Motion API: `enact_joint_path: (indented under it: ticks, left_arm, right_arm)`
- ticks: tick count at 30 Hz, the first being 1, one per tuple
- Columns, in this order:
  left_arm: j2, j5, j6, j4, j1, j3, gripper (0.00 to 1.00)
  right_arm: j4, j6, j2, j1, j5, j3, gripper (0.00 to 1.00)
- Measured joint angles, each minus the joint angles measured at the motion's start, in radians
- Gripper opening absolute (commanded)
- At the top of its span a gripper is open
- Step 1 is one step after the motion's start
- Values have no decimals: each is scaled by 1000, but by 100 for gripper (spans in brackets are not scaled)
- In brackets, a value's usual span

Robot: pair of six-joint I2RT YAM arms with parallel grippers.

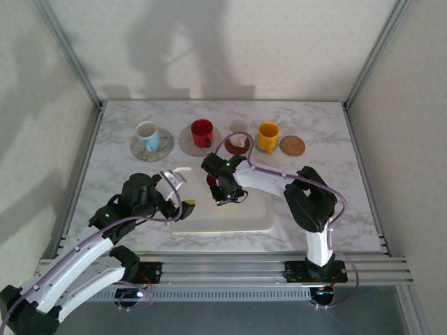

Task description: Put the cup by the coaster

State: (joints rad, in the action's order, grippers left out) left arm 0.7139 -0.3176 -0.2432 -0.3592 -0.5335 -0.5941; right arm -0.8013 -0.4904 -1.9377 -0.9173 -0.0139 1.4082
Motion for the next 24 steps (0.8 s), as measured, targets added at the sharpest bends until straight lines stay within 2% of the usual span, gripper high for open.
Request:
enact_joint_path:
  ticks: [19, 24]
  left_arm:
    - [-2, 0, 11, 4, 1, 3, 100]
    - [-2, 1, 11, 3, 1, 2, 100]
  right_arm:
    - [-15, 8, 0, -4, 21, 6, 11]
    - [-38, 8, 6, -4, 21, 10, 4]
